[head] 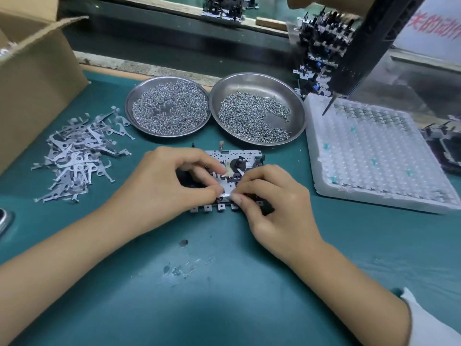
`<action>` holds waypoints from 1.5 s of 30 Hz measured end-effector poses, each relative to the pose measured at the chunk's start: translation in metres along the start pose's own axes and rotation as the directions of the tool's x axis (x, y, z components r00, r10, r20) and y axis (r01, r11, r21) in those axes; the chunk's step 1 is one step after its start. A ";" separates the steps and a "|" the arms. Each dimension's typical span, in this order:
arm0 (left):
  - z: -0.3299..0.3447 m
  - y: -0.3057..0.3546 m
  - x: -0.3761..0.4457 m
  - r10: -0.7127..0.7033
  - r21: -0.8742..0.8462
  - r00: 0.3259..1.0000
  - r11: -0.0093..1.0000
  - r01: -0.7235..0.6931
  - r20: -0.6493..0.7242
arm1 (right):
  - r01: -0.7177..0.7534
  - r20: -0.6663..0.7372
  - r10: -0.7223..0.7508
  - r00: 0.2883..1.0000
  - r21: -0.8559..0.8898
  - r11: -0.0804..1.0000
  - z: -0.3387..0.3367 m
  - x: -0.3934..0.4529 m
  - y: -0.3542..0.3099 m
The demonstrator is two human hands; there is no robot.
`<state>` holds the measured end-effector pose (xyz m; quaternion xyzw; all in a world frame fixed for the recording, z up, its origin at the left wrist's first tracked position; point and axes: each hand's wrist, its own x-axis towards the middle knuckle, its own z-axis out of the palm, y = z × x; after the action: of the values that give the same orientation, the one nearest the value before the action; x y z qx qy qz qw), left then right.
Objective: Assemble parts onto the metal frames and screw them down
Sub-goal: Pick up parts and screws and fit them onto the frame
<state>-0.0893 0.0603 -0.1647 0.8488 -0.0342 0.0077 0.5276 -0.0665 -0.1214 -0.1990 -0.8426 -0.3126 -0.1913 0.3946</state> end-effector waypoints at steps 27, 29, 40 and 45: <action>-0.103 -0.021 0.017 -0.204 0.632 0.975 0.768 0.107 0.083 | -0.231 -0.027 0.250 0.968 0.299 0.926 -0.006 0.007 0.000; -0.101 -0.023 0.017 -0.219 0.681 0.973 0.724 0.108 0.078 | -0.238 -0.026 0.258 0.966 0.303 0.923 -0.005 0.007 0.000; -0.097 -0.024 0.020 -0.208 0.649 0.965 0.759 0.055 0.161 | -0.135 -0.078 0.156 0.985 0.229 0.964 -0.006 0.010 -0.003; -0.071 -0.003 0.014 0.001 0.230 0.999 0.973 -0.010 0.039 | -0.080 -0.107 0.078 0.991 -0.016 0.997 -0.014 0.042 0.004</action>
<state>-0.0735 0.1246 -0.1347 0.9040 -0.0456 -0.0034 0.4250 -0.0339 -0.1189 -0.1687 -0.8469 -0.2556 -0.2234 0.4094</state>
